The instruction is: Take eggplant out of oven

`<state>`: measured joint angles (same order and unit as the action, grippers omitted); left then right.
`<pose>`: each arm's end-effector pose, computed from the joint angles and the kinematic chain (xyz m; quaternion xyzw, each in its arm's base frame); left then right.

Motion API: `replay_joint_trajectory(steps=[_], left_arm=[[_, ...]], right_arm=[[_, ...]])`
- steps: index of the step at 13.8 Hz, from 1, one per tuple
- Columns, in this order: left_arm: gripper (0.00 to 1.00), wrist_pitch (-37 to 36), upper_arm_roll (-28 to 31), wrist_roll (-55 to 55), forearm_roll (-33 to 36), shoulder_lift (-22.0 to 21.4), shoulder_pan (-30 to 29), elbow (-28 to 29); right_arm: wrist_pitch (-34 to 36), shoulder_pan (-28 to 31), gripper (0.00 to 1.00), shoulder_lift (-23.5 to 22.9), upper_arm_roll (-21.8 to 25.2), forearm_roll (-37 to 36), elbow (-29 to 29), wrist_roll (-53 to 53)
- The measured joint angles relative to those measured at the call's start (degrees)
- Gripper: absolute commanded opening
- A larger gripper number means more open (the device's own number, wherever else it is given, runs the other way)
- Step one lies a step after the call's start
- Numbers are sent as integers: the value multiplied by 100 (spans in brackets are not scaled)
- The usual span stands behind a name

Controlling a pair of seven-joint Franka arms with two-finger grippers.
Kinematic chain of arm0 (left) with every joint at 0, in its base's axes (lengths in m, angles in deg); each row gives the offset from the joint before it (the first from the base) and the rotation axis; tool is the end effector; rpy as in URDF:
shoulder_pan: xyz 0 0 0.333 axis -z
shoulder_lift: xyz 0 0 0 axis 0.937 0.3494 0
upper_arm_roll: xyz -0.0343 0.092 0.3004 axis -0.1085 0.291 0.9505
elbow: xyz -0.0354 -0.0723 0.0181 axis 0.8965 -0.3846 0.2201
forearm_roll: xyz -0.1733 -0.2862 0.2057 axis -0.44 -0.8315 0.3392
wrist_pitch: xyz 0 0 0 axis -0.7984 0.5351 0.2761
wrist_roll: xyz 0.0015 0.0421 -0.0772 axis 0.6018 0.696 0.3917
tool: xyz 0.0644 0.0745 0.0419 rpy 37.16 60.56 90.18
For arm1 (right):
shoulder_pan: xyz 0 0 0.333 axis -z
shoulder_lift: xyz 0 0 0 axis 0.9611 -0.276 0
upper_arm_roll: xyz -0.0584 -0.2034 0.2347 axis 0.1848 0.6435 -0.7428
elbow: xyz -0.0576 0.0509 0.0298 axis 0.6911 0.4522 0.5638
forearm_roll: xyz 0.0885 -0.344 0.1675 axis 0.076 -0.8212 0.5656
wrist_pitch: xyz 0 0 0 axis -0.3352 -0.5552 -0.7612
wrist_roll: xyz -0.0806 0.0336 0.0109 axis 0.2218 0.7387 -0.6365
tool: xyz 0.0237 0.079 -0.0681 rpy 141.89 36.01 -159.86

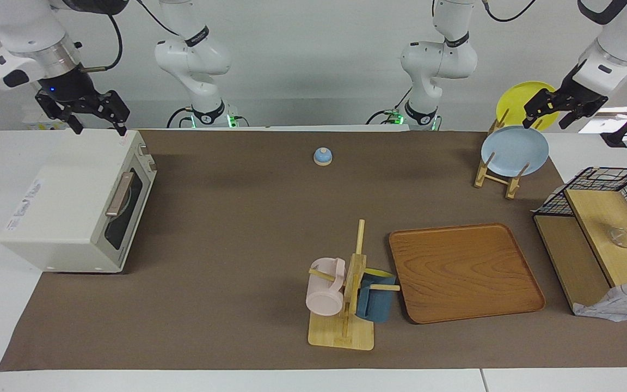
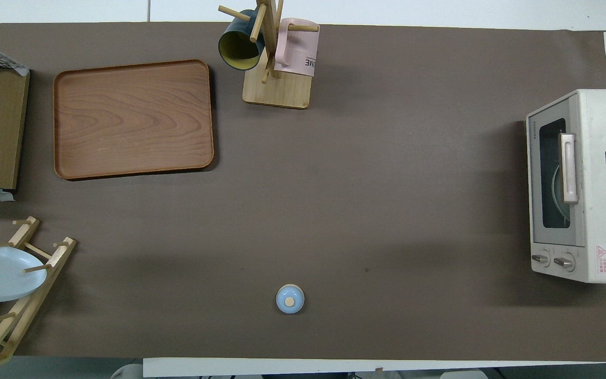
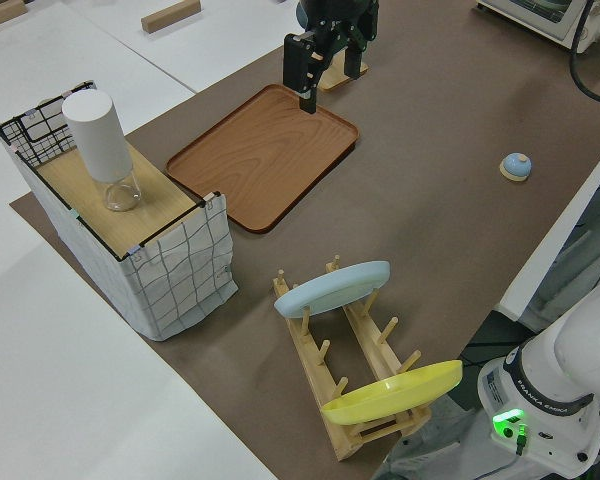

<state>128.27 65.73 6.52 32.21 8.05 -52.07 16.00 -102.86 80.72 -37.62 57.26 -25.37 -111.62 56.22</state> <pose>0.4878 0.0458 0.6301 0.9976 -0.0446 -0.0477 0.0212 0.5168 -0.0625 0.6516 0.9992 -0.0350 -0.0160 0.0087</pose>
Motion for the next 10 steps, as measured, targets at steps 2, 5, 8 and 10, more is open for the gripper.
replay_joint_trajectory(steps=[2,5,8,10], left_arm=[[100,0,0,0,0,0,0,0],[100,0,0,0,0,0,0,0],[100,0,0,0,0,0,0,0],[100,0,0,0,0,0,0,0]], right_arm=[[0,-1,100,0,-1,0,0,0],[0,-4,100,0,-2,0,0,0],[68,-4,62,0,-2,0,-5,0],[73,-13,14,0,-4,1,-27,-1]])
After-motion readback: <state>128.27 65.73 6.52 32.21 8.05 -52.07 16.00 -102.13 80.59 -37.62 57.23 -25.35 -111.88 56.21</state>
